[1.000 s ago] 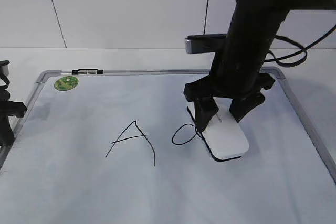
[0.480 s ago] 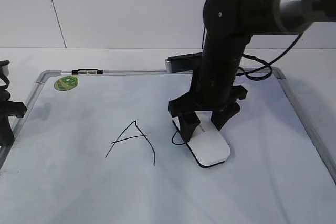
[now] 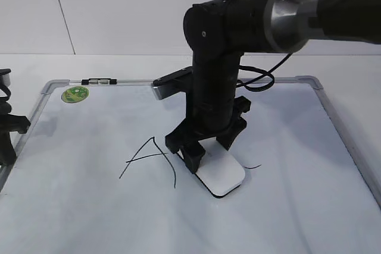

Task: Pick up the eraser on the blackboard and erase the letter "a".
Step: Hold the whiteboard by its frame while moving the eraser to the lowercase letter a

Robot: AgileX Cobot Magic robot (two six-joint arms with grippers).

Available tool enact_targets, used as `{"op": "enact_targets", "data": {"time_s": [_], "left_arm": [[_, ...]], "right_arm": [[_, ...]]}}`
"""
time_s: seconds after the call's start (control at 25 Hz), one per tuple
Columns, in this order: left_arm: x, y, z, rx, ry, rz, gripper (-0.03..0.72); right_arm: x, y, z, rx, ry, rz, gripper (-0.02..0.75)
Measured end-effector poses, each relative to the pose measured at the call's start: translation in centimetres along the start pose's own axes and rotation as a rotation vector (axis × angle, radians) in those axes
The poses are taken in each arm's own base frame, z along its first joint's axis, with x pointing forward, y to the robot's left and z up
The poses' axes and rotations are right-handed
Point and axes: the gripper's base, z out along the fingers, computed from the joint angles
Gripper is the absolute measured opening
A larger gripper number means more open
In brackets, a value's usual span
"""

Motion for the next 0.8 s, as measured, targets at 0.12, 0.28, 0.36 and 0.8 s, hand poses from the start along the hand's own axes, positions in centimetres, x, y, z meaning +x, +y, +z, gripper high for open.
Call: {"op": "enact_targets", "data": {"time_s": [0.12, 0.28, 0.36, 0.8], "left_arm": [[0.0, 0.0, 0.0, 0.000, 0.000, 0.000, 0.017], [0.0, 0.0, 0.0, 0.000, -0.001, 0.000, 0.017], [0.0, 0.0, 0.0, 0.000, -0.001, 0.000, 0.017], [0.0, 0.0, 0.0, 0.000, -0.001, 0.000, 0.017]], "right_arm": [[0.0, -0.2, 0.1, 0.036, 0.003, -0.004, 0.559], [0.1, -1.2, 0.0, 0.122, 0.012, 0.036, 0.559], [0.2, -2.4, -0.1, 0.149, 0.014, 0.061, 0.559], [0.8, -6.1, -0.1, 0.132, 0.023, 0.170, 0.559]]}}
